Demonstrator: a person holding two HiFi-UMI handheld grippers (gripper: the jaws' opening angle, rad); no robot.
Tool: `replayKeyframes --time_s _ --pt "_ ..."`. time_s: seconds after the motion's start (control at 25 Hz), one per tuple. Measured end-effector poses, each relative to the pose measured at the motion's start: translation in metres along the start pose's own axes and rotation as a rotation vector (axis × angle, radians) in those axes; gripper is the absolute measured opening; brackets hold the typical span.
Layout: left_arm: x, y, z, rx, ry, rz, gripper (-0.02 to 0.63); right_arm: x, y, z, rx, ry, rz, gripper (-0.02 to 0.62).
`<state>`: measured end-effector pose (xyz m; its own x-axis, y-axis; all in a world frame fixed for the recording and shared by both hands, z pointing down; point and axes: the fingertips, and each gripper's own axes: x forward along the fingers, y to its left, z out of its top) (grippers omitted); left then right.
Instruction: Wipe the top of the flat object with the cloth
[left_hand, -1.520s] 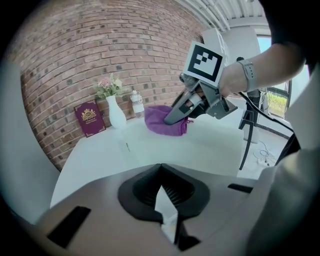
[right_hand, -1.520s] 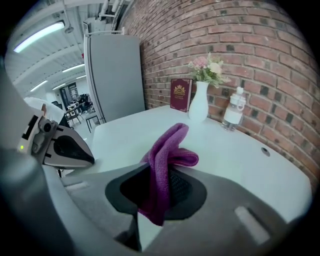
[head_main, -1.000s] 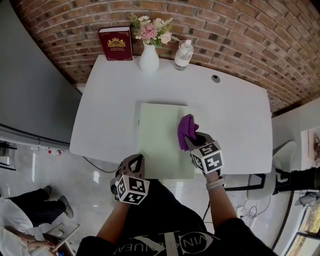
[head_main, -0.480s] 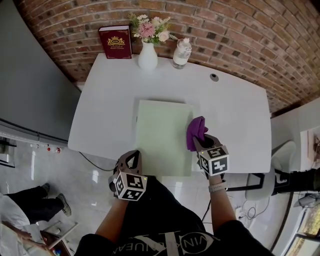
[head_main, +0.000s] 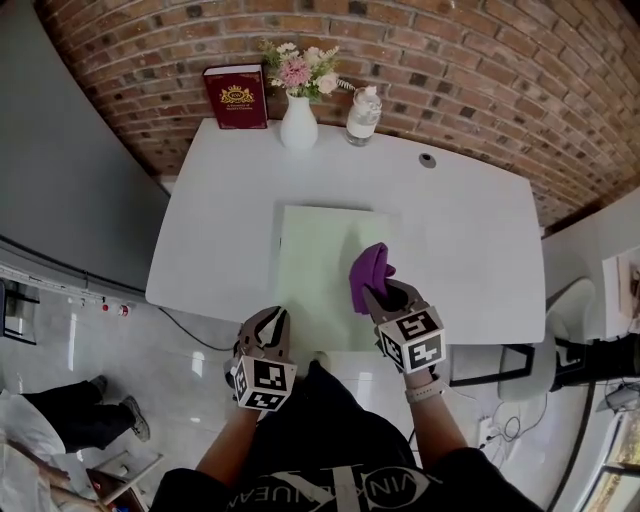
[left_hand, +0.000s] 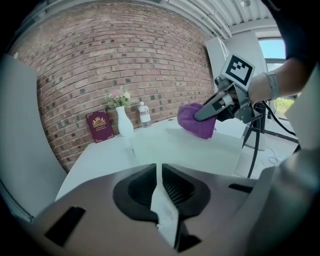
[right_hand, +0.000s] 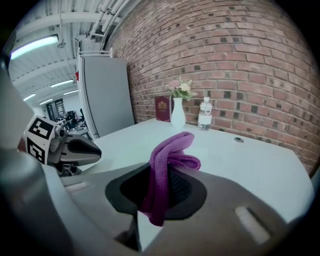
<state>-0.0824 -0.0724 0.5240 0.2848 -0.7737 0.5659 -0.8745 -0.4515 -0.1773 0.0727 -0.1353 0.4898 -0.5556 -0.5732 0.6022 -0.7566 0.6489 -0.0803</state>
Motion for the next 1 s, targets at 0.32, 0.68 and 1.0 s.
replayKeyframes --time_s 0.32,0.68,1.0 --pt "-0.026 -0.006 -0.023 0.016 0.026 -0.05 0.014 0.034 0.094 0.025 -0.027 0.0 0.18 0.067" --pt "-0.04 -0.013 -0.039 0.026 0.027 -0.126 0.014 0.068 0.155 0.015 -0.002 0.067 0.229 0.067" --pt "-0.036 -0.021 -0.049 0.068 0.067 -0.133 0.014 0.071 0.151 -0.003 -0.059 0.128 0.157 0.067"
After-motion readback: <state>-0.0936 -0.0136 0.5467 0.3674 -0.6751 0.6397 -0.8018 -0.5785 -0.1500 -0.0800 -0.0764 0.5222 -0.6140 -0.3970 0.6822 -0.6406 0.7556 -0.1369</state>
